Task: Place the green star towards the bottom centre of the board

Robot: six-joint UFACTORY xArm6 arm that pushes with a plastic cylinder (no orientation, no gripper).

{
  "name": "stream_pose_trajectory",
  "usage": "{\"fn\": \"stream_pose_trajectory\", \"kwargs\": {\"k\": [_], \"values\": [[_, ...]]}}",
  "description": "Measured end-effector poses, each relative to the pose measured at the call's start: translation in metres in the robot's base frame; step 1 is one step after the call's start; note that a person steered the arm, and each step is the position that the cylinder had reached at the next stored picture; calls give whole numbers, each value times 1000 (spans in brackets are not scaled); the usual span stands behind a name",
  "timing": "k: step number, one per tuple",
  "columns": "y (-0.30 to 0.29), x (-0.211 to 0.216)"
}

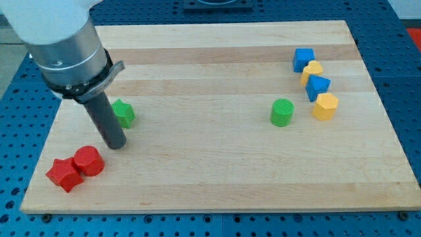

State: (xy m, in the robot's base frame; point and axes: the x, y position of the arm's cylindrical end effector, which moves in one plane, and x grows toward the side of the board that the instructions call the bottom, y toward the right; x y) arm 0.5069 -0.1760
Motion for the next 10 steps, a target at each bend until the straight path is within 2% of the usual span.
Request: {"fn": "stream_pose_trajectory", "kwargs": {"k": [2, 4, 6, 7, 8, 10], "values": [[-41, -6], [-57, -44], [5, -49], [11, -76], [53, -89], [74, -44]]}}
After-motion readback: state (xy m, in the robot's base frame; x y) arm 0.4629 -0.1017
